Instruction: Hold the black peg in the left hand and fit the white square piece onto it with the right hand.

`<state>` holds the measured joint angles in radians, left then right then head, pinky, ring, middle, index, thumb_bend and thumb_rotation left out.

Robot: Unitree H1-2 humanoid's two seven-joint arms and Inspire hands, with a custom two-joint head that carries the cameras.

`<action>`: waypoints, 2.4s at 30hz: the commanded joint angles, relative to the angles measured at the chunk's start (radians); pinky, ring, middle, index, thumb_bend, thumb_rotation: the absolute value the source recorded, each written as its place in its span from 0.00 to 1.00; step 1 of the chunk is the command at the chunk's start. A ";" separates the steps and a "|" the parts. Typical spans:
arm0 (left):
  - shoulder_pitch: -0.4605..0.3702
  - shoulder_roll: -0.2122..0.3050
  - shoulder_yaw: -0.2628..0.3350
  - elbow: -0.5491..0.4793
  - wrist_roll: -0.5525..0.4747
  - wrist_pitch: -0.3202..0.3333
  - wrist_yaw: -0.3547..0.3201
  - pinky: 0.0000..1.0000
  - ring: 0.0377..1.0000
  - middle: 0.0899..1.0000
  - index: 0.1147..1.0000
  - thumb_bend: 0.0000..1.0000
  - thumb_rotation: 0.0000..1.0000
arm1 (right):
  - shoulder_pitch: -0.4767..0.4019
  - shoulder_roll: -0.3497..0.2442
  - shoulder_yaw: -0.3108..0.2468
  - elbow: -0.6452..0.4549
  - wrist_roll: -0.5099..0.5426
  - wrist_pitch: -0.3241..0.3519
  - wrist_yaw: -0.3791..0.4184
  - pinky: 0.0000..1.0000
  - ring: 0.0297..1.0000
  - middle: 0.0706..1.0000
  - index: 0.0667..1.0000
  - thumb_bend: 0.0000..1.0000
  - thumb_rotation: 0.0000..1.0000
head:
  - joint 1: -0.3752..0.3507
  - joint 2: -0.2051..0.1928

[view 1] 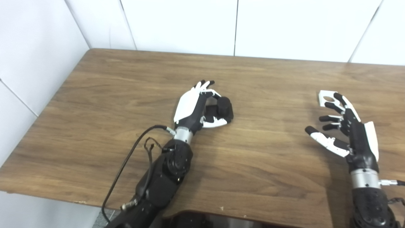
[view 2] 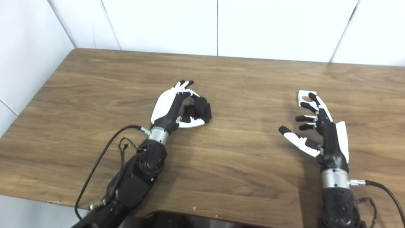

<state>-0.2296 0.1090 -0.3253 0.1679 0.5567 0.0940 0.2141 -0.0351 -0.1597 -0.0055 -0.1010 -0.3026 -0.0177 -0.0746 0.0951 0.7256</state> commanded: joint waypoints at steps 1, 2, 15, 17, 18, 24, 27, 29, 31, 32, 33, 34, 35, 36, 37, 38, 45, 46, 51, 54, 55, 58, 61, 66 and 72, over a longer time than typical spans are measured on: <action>0.039 -0.012 -0.026 -0.009 0.025 -0.002 -0.020 1.00 1.00 0.94 0.42 0.51 0.09 | -0.036 0.005 0.002 -0.039 -0.004 -0.016 -0.006 0.53 0.64 0.80 0.90 0.71 0.27 | -0.011 0.006; 0.045 -0.015 -0.029 -0.018 0.027 0.002 -0.026 1.00 1.00 0.95 0.42 0.51 0.09 | -0.037 0.005 0.002 -0.041 -0.003 -0.014 -0.005 0.53 0.64 0.80 0.90 0.72 0.27 | -0.011 0.006; 0.105 -0.037 -0.072 -0.051 0.042 -0.018 -0.043 1.00 1.00 0.94 0.42 0.51 0.09 | -0.027 0.018 0.008 -0.057 -0.019 0.001 -0.009 0.55 0.64 0.80 0.90 0.71 0.29 | -0.063 0.013; 0.112 -0.040 -0.078 -0.052 0.048 -0.019 -0.041 1.00 1.00 0.94 0.42 0.51 0.09 | -0.026 0.018 0.008 -0.057 -0.020 -0.002 -0.010 0.55 0.64 0.79 0.90 0.71 0.28 | -0.070 0.011; 0.115 -0.041 -0.080 -0.053 0.051 -0.017 -0.042 1.00 1.00 0.94 0.42 0.51 0.09 | -0.026 0.018 0.008 -0.059 -0.020 -0.002 -0.009 0.55 0.64 0.79 0.90 0.71 0.28 | -0.075 0.011; 0.108 -0.047 -0.078 -0.059 0.063 0.009 -0.057 1.00 1.00 0.94 0.42 0.51 0.09 | -0.034 0.014 0.003 -0.073 -0.019 0.010 -0.003 0.54 0.64 0.80 0.90 0.72 0.28 | -0.080 0.058; 0.096 -0.047 -0.080 -0.049 0.067 0.008 -0.057 1.00 1.00 0.95 0.42 0.51 0.09 | -0.041 0.008 -0.002 -0.083 -0.016 0.032 0.005 0.55 0.64 0.80 0.91 0.72 0.30 | -0.094 0.055; 0.090 -0.047 -0.080 -0.028 0.067 -0.013 -0.041 1.00 1.00 0.94 0.42 0.51 0.09 | -0.043 0.000 -0.006 -0.085 -0.012 0.030 0.006 0.56 0.64 0.80 0.90 0.71 0.28 | -0.110 0.051; 0.089 -0.047 -0.079 -0.018 0.067 -0.023 -0.035 1.00 1.00 0.94 0.42 0.51 0.09 | -0.045 -0.006 -0.008 -0.085 -0.015 0.030 0.005 0.57 0.63 0.79 0.90 0.72 0.28 | -0.134 0.047; 0.088 -0.045 -0.079 -0.016 0.067 -0.026 -0.036 1.00 1.00 0.94 0.42 0.51 0.09 | -0.048 -0.013 -0.009 -0.085 -0.019 0.030 0.006 0.57 0.63 0.79 0.90 0.72 0.27 | -0.152 0.044; 0.088 -0.042 -0.079 -0.015 0.067 -0.029 -0.036 1.00 1.00 0.95 0.42 0.51 0.09 | -0.051 -0.018 -0.010 -0.086 -0.023 0.030 0.007 0.58 0.64 0.79 0.90 0.72 0.28 | -0.166 0.042; 0.087 -0.041 -0.078 -0.014 0.067 -0.031 -0.037 1.00 1.00 0.95 0.42 0.51 0.09 | -0.054 -0.022 -0.009 -0.086 -0.025 0.031 0.008 0.59 0.65 0.79 0.90 0.71 0.28 | -0.169 0.041; 0.086 -0.040 -0.077 -0.017 0.067 -0.024 -0.043 1.00 1.00 0.95 0.42 0.51 0.09 | -0.060 -0.030 -0.010 -0.086 -0.032 0.037 0.009 0.59 0.65 0.79 0.90 0.71 0.28 | -0.174 0.044; 0.085 -0.040 -0.074 -0.020 0.063 -0.017 -0.049 1.00 1.00 0.95 0.42 0.51 0.09 | -0.068 -0.039 -0.012 -0.089 -0.034 0.046 0.014 0.59 0.66 0.79 0.90 0.72 0.28 | -0.176 0.045; 0.085 -0.041 -0.072 -0.023 0.061 -0.012 -0.053 1.00 1.00 0.95 0.42 0.51 0.09 | -0.074 -0.045 -0.013 -0.092 -0.035 0.053 0.018 0.59 0.66 0.80 0.90 0.71 0.28 | -0.177 0.045; 0.084 -0.041 -0.070 -0.027 0.061 -0.009 -0.056 1.00 1.00 0.95 0.42 0.51 0.09 | -0.084 -0.061 -0.012 -0.097 -0.054 0.059 0.023 0.59 0.67 0.80 0.90 0.71 0.28 | -0.191 0.045; 0.082 -0.020 -0.050 -0.023 0.051 -0.018 -0.061 1.00 1.00 0.94 0.42 0.51 0.09 | -0.151 -0.159 -0.005 -0.107 -0.162 0.077 0.050 0.59 0.70 0.80 0.86 0.71 0.22 | -0.359 -0.011; 0.083 -0.016 -0.046 -0.020 0.047 -0.024 -0.061 1.00 1.00 0.94 0.42 0.51 0.09 | -0.162 -0.175 -0.004 -0.106 -0.174 0.077 0.058 0.60 0.71 0.80 0.86 0.71 0.22 | -0.369 -0.017; 0.084 0.000 -0.033 0.001 0.028 -0.058 -0.064 1.00 1.00 0.94 0.42 0.51 0.09 | -0.208 -0.223 -0.014 -0.097 -0.200 0.073 0.069 0.57 0.69 0.80 0.84 0.72 0.19 | -0.399 -0.039; 0.079 0.004 -0.033 0.005 0.026 -0.054 -0.080 1.00 1.00 0.95 0.43 0.51 0.09 | -0.232 -0.243 -0.021 -0.087 -0.201 0.069 0.071 0.56 0.69 0.80 0.84 0.72 0.20 | -0.399 -0.045; 0.078 0.005 -0.033 0.005 0.026 -0.054 -0.085 1.00 1.00 0.95 0.43 0.51 0.09 | -0.238 -0.247 -0.022 -0.085 -0.202 0.068 0.072 0.55 0.68 0.80 0.84 0.71 0.20 | -0.398 -0.046; 0.076 0.001 -0.034 0.004 0.029 -0.049 -0.090 1.00 1.00 0.96 0.43 0.51 0.09 | -0.252 -0.254 -0.024 -0.085 -0.203 0.078 0.080 0.56 0.69 0.79 0.84 0.72 0.19 | -0.395 -0.047; 0.075 -0.001 -0.034 0.005 0.031 -0.051 -0.087 1.00 1.00 0.95 0.43 0.51 0.09 | -0.271 -0.273 -0.020 -0.064 -0.216 0.071 0.083 0.58 0.71 0.81 0.84 0.71 0.21 | -0.388 -0.048; 0.077 0.000 -0.030 0.013 0.030 -0.060 -0.079 1.00 1.00 0.96 0.43 0.51 0.09 | -0.340 -0.323 -0.007 -0.004 -0.238 0.070 0.118 0.65 0.76 0.82 0.82 0.71 0.23 | -0.378 -0.053; 0.081 -0.004 -0.023 0.019 0.029 -0.066 -0.071 1.00 1.00 0.95 0.43 0.51 0.09 | -0.452 -0.380 0.030 0.113 -0.278 0.067 0.151 0.65 0.80 0.83 0.79 0.72 0.26 | -0.372 -0.055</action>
<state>-0.1773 0.0820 -0.3523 0.1164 0.5702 0.0414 0.1356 -0.4217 -0.5132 0.0180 0.0137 -0.5627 0.0633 0.0795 -0.2792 0.6703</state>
